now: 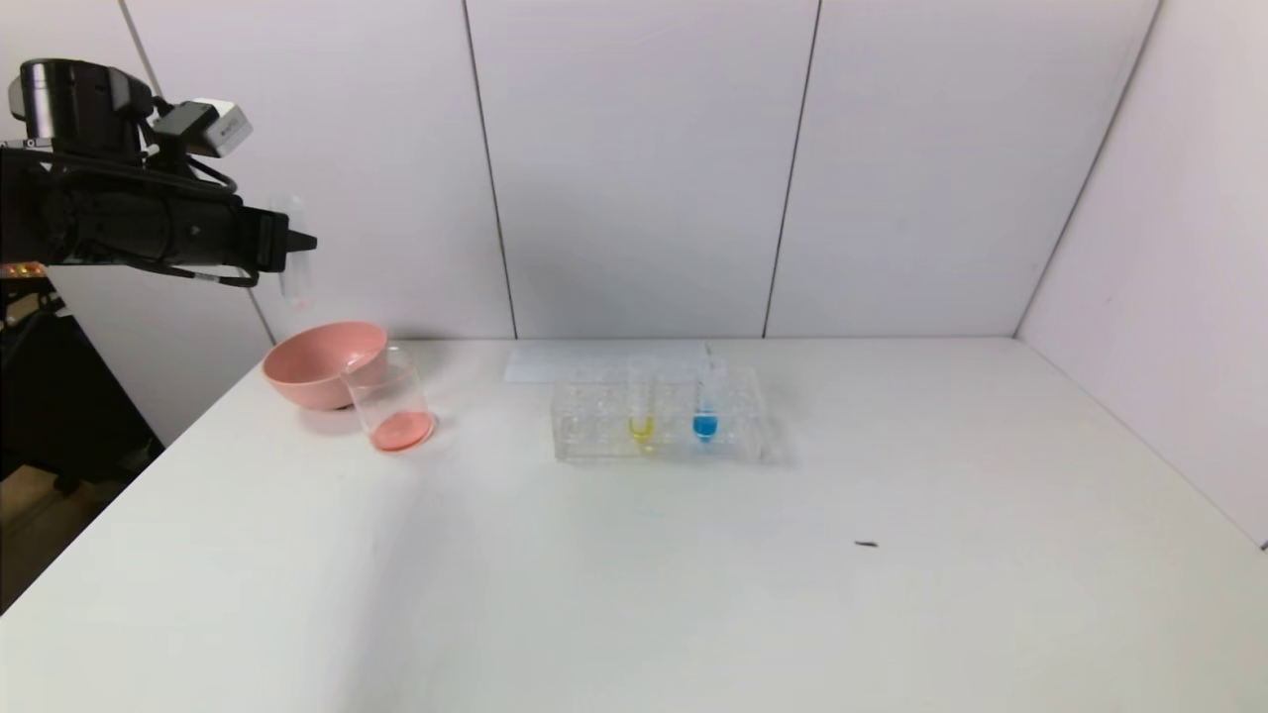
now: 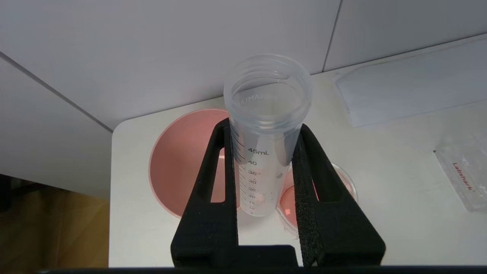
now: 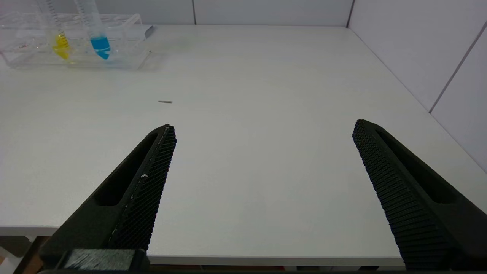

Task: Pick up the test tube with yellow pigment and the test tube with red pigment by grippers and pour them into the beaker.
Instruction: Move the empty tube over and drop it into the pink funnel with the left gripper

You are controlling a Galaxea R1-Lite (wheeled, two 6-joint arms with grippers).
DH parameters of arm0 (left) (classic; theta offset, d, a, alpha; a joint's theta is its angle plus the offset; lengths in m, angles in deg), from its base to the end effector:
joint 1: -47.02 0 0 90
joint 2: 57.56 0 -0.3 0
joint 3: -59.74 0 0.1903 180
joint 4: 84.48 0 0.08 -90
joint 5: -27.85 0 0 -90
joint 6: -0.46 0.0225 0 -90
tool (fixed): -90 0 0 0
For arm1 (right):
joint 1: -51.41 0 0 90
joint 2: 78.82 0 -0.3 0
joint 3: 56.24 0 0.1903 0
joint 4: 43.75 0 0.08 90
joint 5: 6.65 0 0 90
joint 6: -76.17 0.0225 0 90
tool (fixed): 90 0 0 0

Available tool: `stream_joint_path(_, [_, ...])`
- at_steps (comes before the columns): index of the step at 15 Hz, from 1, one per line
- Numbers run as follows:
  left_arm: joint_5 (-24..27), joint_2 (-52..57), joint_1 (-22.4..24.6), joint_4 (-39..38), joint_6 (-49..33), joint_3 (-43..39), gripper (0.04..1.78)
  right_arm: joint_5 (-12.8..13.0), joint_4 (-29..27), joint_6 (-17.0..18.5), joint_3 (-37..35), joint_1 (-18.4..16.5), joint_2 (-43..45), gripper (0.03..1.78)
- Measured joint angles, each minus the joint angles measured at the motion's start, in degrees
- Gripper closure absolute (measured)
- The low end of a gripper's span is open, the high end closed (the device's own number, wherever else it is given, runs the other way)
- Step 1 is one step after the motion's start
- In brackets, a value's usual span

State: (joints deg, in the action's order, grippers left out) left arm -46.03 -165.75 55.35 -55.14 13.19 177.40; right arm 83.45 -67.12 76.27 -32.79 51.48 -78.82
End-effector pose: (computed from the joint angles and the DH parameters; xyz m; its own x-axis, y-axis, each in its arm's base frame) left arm 0.3739 0.0484 0.2818 0.9342 -0.1438 -0.3265 0.1904 0.9749 0.1152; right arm -0.0229 -0.0001 0.0759 1.0000 -0.0005 0.0014 0.0005 1.0000 0.0017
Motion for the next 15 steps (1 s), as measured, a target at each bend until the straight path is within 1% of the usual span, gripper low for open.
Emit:
stream_joint_path(4, [-1.2,0.0,0.0,-9.1,-1.8,-5.2,1.38,0.0,0.0,0.0,0.0,0.0,0.0,0.11])
stream_joint_path(10, [-3.9,-0.4,0.3,-18.1,-2.9,-10.0,1.38,0.0,0.0,0.0,0.0,0.0,0.0,0.11])
stream_joint_path(15, [-4.0,-1.3,1.1,-20.8,-3.0,-12.2,1.38,0.0,0.0,0.0,0.0,0.0,0.0,0.11])
